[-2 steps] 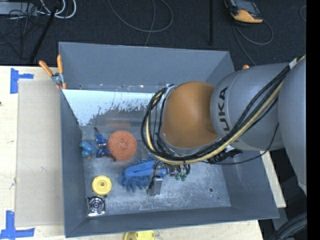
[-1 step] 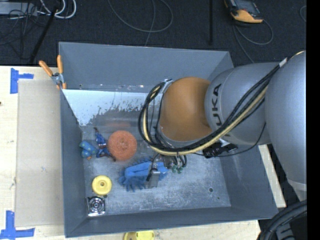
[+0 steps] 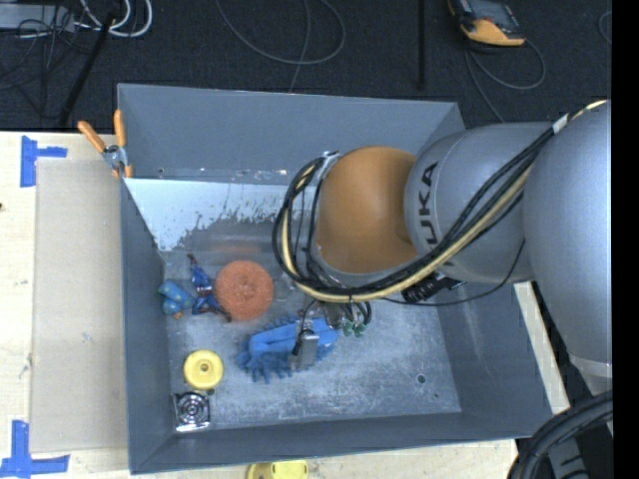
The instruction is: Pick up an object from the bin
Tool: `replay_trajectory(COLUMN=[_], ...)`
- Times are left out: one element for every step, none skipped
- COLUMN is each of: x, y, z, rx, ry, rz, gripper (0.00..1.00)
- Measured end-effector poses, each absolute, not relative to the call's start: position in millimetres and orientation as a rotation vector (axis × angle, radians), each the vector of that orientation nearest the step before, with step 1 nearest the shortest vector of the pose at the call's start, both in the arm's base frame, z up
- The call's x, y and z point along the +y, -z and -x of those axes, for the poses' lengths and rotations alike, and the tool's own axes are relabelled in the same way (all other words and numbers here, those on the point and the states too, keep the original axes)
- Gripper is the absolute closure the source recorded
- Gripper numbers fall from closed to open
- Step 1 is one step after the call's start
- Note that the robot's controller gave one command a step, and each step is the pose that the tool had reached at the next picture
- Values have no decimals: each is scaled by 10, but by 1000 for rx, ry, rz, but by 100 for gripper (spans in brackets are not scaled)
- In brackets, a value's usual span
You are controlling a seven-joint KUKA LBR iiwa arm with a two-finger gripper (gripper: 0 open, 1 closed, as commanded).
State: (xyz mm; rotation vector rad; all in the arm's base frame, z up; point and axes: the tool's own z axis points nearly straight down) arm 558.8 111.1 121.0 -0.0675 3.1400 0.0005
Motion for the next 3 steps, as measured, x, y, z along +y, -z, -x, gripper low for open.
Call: replay_trajectory(x=[1067,1042,1075], y=[-1384,-799,-585], z=[-5443,-5579,-5595], rx=[3141,3133,3135], ry=[1,-1,0], rz=[-142,176,-10], gripper=[0,0,100])
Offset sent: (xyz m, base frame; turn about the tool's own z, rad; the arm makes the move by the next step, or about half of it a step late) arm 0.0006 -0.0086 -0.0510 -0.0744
